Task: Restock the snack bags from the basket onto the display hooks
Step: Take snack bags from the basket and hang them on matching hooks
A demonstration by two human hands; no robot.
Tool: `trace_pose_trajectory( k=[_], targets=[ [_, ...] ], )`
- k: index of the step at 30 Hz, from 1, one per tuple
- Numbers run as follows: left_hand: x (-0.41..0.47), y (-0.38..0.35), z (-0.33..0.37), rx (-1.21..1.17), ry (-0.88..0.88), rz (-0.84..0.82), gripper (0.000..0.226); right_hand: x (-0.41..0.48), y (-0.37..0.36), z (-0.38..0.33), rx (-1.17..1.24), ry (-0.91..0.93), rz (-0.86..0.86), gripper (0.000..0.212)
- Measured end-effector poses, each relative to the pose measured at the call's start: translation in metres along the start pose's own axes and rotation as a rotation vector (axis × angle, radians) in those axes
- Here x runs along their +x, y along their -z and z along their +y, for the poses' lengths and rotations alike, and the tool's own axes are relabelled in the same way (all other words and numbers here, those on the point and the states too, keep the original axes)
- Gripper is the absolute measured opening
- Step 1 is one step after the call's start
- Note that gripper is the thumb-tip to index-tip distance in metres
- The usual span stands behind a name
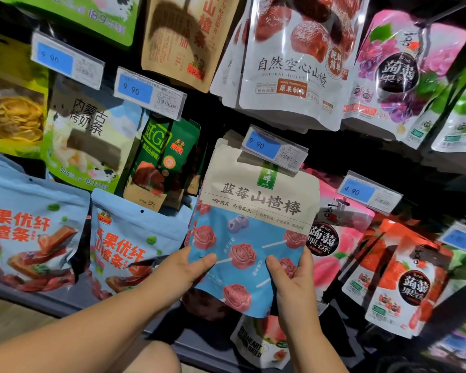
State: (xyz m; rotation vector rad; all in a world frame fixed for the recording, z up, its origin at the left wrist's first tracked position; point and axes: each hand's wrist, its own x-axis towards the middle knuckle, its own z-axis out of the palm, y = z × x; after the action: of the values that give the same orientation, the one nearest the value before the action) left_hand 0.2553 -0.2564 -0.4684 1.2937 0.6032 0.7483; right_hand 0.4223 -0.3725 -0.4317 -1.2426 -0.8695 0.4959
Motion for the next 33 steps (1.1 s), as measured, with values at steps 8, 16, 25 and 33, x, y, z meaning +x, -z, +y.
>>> trace_pose_trajectory(
  k=[8,16,25,33],
  targets=[
    [0.005,0.001,-0.001,-0.053,0.017,0.02,0.058,0.012,-0.004,0.002,-0.044,-0.007,0.008,0.045],
    [0.012,0.0,-0.004,-0.089,0.01,0.015,0.061,0.021,-0.003,0.007,-0.061,-0.027,0.02,0.042],
    [0.016,-0.002,0.003,-0.133,0.017,0.142,0.029,0.018,-0.016,0.013,-0.22,0.049,0.092,0.062],
    [0.033,-0.001,0.006,-0.021,0.035,0.306,0.033,0.026,-0.025,0.024,-0.517,0.113,0.065,0.082]
  ],
)
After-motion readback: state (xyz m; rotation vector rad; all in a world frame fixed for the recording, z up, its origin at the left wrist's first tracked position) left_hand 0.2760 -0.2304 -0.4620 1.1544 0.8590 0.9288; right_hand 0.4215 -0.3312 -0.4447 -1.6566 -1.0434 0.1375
